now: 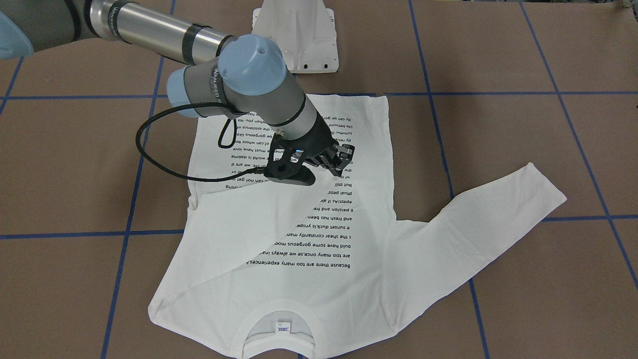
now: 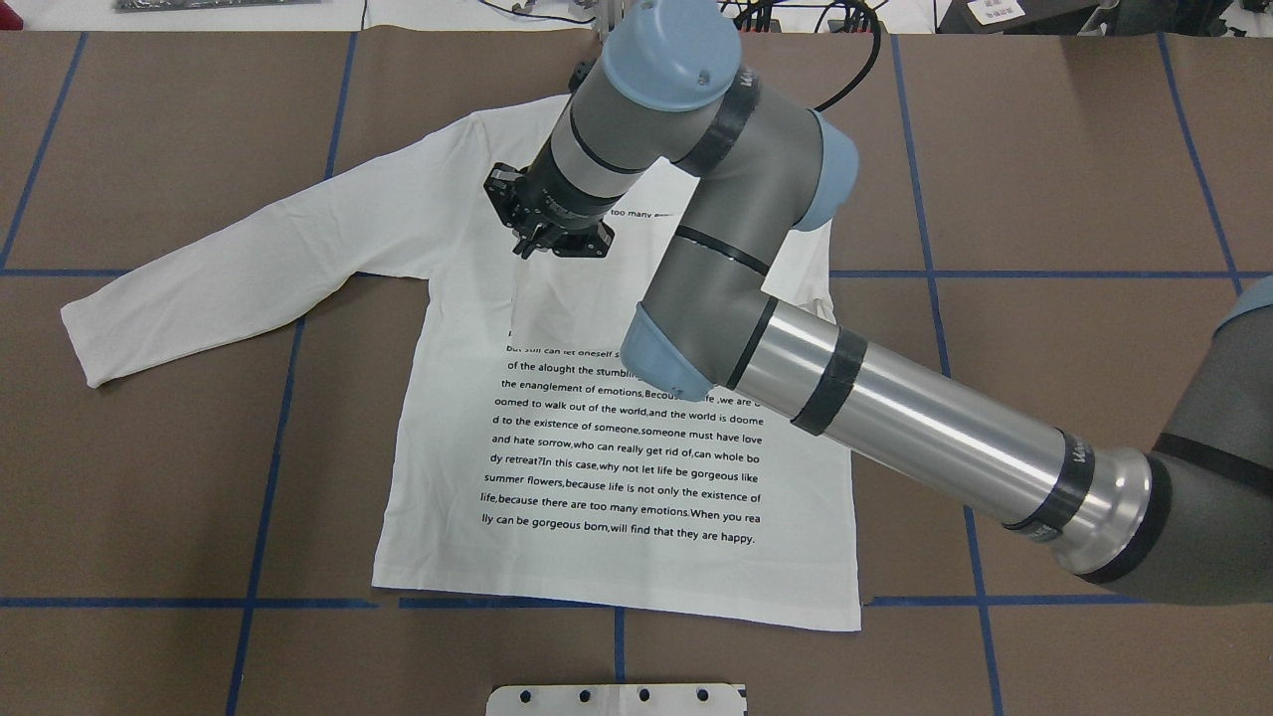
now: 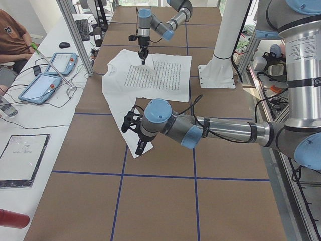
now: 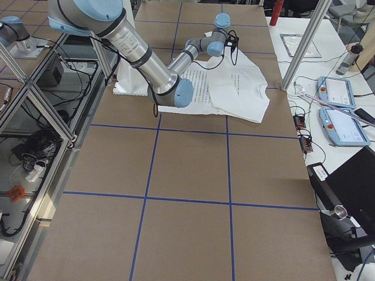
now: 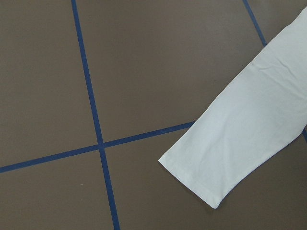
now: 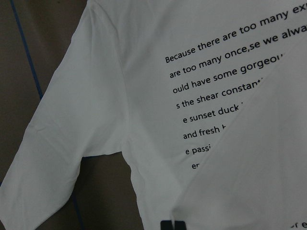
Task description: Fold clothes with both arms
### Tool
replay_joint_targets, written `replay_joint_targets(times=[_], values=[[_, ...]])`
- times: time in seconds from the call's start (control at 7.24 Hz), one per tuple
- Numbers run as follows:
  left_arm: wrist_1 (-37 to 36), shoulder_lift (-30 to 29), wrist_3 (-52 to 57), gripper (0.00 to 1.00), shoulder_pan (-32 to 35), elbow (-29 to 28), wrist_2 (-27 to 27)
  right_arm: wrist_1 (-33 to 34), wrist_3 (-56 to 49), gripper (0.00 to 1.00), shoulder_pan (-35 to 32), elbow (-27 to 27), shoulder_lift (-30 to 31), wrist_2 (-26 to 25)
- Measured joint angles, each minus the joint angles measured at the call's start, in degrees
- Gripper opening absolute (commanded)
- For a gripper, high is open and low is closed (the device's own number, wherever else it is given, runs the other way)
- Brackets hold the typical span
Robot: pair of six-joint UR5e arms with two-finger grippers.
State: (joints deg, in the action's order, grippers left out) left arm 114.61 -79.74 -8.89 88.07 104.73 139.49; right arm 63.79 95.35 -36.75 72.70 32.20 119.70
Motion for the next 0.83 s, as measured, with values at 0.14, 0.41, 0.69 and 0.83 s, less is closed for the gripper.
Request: replay_joint_targets(times=[0.14,0.41,0.69,0.83], values=[[0.0,0.0,0.0,1.00,0.0,0.0,0.0,-0.1,0.0,0.00,1.3,-2.8,-2.4,-2.0],[0.0,0.0,0.0,1.00,0.0,-0.1,0.0,-0.3,-0.1,0.00,2.6,-6.5,-5.2,-4.9],[0.0,0.0,-0.3,1.00,-0.1,-0.4,0.0,-0.6,-0.1,0.00,2.8,-7.3,-5.7,-6.7],[0.0,0.0,-0.4,1.00,-0.1,-0.4,0.0,-1.4,0.0,0.24,3.1,-7.6,-5.7,-8.1]])
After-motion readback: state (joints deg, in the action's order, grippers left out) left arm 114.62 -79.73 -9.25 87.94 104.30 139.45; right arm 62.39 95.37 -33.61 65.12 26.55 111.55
